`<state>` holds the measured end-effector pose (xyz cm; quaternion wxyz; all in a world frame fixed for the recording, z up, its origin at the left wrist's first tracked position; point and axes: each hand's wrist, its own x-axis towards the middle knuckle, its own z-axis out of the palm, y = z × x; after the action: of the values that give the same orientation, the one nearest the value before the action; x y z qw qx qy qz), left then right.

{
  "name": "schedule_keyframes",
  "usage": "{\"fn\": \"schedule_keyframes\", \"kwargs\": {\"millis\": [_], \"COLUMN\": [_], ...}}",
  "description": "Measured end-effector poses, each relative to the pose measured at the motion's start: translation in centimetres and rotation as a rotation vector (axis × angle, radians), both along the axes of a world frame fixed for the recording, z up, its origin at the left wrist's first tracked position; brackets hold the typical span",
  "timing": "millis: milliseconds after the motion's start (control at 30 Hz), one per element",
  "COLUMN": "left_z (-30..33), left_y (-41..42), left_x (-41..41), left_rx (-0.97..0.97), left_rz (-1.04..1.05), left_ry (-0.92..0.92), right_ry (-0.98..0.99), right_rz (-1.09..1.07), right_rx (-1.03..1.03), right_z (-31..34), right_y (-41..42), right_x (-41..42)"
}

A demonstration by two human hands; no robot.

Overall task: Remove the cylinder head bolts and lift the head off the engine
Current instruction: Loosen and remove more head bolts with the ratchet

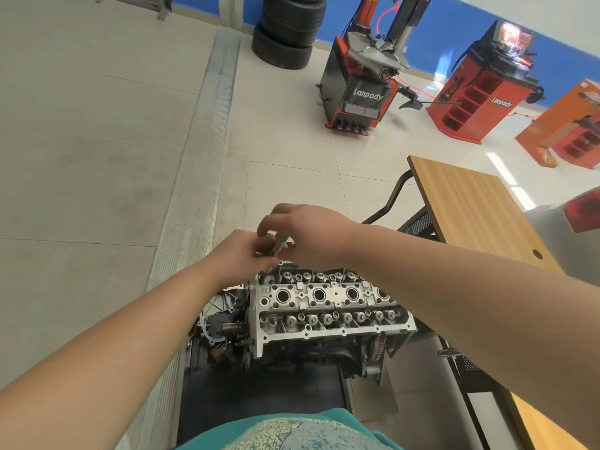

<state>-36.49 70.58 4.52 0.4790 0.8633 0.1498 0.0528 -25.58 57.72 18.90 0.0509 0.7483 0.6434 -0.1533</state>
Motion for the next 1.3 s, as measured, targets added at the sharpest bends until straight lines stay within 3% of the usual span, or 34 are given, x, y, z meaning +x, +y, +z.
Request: {"fn": "schedule_keyframes", "kwargs": {"millis": [133,300,367,567,667,767,900,1067,1167,1300], "left_z": [-0.6,-0.5,-0.6,-0.2,-0.5,-0.2,0.3,-0.7,-0.4,0.0], "left_y": [-0.2,-0.1,0.1,-0.6,-0.4,-0.2,-0.4,-0.1,0.2,-0.1], "left_x": [0.0,-0.7,-0.6,0.1,-0.4,-0.6,-0.1,-0.5,-0.3,0.4], "left_rx": [-0.029,-0.157,-0.082,-0.004,-0.168,-0.066,-0.006,-0.156,-0.085,-0.062], "left_rz": [0.147,0.05,0.058,0.136,0.073,0.053,0.134,0.036,0.055,0.094], "left_ry": [-0.071,-0.007,0.011,-0.022,0.0,0.021,-0.042,0.001,0.015,-0.012], "right_ry": [-0.179,-0.088,0.022,-0.219,-0.133,0.003,-0.186,-0.132,-0.03,-0.201], "right_rz": [-0.263,-0.025,0.013,-0.237,-0.063,-0.044,-0.269,-0.067,-0.165,-0.283], "right_rx": [-0.046,-0.065,-0.012,-0.091,-0.078,-0.014,-0.067,-0.078,-0.022,-0.104], "right_z": [-0.7,0.2,0.7,-0.6,0.0,0.7,-0.3,0.5,0.4,-0.7], "right_y": [0.9,0.4,0.2,1.4,1.0,0.8,1.8,1.3,1.4,1.8], "right_x": [-0.4,-0.2,-0.4,-1.1,-0.6,-0.7,-1.1,-0.8,-1.0,-1.3]}}
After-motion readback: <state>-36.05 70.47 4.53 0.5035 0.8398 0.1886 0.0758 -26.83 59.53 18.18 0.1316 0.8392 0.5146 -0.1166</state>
